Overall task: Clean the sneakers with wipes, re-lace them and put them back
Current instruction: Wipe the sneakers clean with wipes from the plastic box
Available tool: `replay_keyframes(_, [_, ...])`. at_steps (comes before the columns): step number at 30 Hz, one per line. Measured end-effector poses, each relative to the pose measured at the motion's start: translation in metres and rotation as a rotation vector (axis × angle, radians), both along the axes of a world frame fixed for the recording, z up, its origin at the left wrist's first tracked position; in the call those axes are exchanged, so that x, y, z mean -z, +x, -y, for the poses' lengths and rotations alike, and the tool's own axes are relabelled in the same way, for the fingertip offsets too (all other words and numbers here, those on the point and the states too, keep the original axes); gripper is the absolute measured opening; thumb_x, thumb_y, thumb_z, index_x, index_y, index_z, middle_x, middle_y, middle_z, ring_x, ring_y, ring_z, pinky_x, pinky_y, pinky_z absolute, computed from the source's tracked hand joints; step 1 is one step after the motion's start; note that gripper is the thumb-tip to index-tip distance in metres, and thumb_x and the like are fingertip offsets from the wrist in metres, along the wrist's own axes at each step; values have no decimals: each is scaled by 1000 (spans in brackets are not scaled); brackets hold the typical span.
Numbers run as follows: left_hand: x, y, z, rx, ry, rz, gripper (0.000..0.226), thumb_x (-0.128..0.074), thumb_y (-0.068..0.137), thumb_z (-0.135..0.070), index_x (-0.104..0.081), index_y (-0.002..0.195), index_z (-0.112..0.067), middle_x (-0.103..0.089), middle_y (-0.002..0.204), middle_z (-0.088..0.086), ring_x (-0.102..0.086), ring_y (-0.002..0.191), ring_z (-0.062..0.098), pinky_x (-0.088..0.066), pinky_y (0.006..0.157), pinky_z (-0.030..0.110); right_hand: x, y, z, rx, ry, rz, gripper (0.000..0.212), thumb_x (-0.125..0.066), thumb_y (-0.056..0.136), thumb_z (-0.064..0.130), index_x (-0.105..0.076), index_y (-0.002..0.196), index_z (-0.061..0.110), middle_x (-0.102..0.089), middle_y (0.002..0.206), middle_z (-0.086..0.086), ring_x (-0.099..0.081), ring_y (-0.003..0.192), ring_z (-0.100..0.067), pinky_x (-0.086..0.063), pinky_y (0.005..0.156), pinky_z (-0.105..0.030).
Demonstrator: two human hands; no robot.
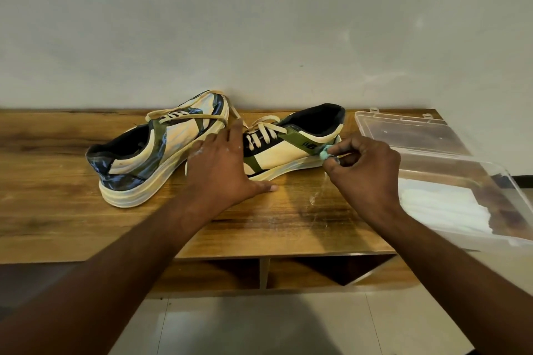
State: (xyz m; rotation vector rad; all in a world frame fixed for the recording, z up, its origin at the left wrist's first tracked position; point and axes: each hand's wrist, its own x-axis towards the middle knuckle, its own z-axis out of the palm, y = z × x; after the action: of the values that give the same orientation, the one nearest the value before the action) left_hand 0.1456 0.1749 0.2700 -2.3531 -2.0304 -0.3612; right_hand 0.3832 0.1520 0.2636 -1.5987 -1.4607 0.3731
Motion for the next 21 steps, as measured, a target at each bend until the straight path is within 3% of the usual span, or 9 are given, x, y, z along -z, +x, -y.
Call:
replay_keyframes(4, [4, -8, -6, -17, 21, 16, 117, -65, 48, -100, -53, 139, -28, -68, 127, 0, -63, 117, 26, -55, 97, 48, 1, 2, -2, 8, -4, 0, 14, -87, 79, 16, -79, 89, 22, -73, 83, 15, -71, 72, -4, -57, 64, -15])
replay_keyframes(8, [-3, -9, -11, -37, 1, 19, 110, -71, 40, -97, -61, 128, -33, -72, 116, -3, -67, 107, 24, -57, 87, 41, -1, 3, 1, 16, 25, -9, 15, -86, 79, 15, -79, 91, 22, -73, 83, 14, -70, 72, -3, -54, 63, -10])
replay_keyframes(15, [-28, -12, -16, -22, -180, 21, 112, -76, 34, -96, -64, 121, -28, -69, 117, -1, -63, 108, 27, -48, 79, 35, -8, 6, 9, 36, 197, 8, 15, -82, 81, 11, -78, 93, 19, -72, 87, 11, -69, 73, -1, -53, 63, -11])
replay_keyframes(19, [-47, -19, -17, 13, -361, 49, 134, -75, 31, -97, -59, 143, -25, -65, 134, -3, -61, 119, 22, -50, 88, 34, -10, 2, 11, -4, 272, 51, 17, -81, 80, 9, -74, 94, 16, -71, 91, 4, -67, 73, -7, -54, 63, -18])
replay_keyframes(21, [-54, -23, -17, 34, -435, 65, 141, -72, 24, -98, -59, 144, -25, -66, 136, -5, -63, 119, 21, -52, 93, 36, -9, 0, 12, -32, 285, 60, 19, -82, 79, 8, -72, 94, 15, -69, 92, 3, -66, 73, -9, -54, 62, -22])
